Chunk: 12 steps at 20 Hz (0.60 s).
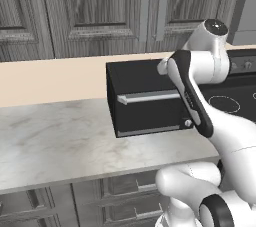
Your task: Move the bowls from the cabinet to the plates on the dining table.
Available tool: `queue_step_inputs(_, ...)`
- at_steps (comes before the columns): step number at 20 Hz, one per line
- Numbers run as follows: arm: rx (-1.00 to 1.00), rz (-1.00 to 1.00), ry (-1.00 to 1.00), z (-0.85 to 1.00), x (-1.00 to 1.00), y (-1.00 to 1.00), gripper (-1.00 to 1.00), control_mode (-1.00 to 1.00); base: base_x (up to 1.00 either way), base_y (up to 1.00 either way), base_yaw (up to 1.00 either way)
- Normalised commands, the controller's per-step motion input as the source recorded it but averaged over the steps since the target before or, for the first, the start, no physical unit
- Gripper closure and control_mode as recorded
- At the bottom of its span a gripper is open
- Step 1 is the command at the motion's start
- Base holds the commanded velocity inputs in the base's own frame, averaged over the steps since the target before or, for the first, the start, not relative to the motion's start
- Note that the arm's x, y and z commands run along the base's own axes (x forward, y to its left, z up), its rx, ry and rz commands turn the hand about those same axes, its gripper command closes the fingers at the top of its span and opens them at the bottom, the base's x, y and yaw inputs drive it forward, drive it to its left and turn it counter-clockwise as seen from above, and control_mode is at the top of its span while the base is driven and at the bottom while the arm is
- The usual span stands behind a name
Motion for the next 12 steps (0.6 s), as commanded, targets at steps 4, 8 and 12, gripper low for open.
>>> queue_step_inputs(4,0.0,0.0,-0.11,0.5,0.0,0.0,-1.0,-1.0,0.0,0.0,0.0)
queue_step_inputs(8,0.01,0.0,-0.08,0.49,0.0,0.02,-1.0,-1.0,0.0,0.0,0.0)
queue_step_inputs(12,0.01,0.0,-0.05,0.42,0.0,0.03,-1.0,-1.0,0.0,0.0,0.0)
